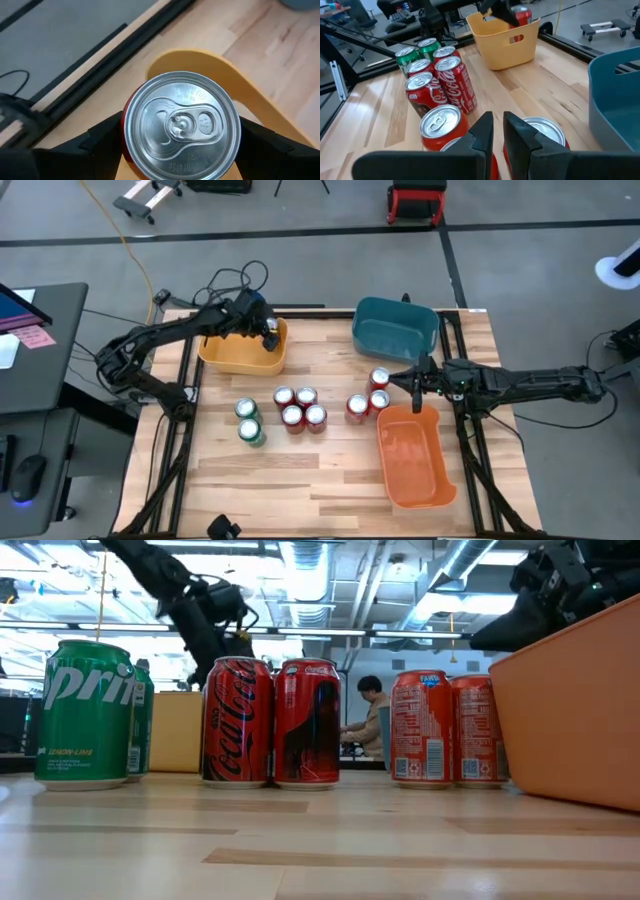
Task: Sort soda cans
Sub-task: Put the top left orange soda can into the yellow bin
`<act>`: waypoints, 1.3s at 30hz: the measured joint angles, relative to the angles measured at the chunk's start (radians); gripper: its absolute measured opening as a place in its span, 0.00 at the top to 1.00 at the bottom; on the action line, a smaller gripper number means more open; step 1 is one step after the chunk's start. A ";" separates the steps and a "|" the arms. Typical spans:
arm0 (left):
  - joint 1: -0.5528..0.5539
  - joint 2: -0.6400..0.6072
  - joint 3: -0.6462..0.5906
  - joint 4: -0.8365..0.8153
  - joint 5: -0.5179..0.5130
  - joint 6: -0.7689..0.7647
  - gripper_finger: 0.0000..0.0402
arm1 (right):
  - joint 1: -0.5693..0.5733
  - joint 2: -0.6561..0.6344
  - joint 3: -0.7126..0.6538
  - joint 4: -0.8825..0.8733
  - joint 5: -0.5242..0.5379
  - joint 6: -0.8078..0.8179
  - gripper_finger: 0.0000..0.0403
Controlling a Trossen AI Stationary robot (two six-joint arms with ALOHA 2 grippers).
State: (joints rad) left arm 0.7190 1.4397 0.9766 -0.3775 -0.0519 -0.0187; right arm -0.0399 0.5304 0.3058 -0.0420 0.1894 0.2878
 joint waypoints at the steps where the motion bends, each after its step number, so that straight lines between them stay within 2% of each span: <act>1: 0.003 0.000 -0.018 0.027 0.007 -0.003 0.26 | -0.001 0.000 0.000 0.005 0.000 0.000 0.83; 10: 0.008 -0.003 -0.111 0.126 0.022 -0.017 0.25 | -0.002 0.000 0.000 0.036 0.001 -0.022 0.83; 20: 0.007 -0.003 -0.114 0.125 0.022 -0.020 0.23 | -0.002 0.000 0.000 0.035 0.003 -0.024 0.83; 28: 0.008 -0.029 -0.118 0.096 0.077 0.014 0.20 | -0.002 0.000 0.000 0.035 0.004 -0.020 0.83; 39: 0.007 -0.033 -0.116 0.095 0.089 -0.021 0.14 | -0.002 0.000 0.000 0.066 0.053 0.010 0.83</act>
State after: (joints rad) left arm 0.7261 1.4067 0.8609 -0.2820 0.0371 -0.0398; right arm -0.0418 0.5302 0.3058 0.0238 0.2420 0.2981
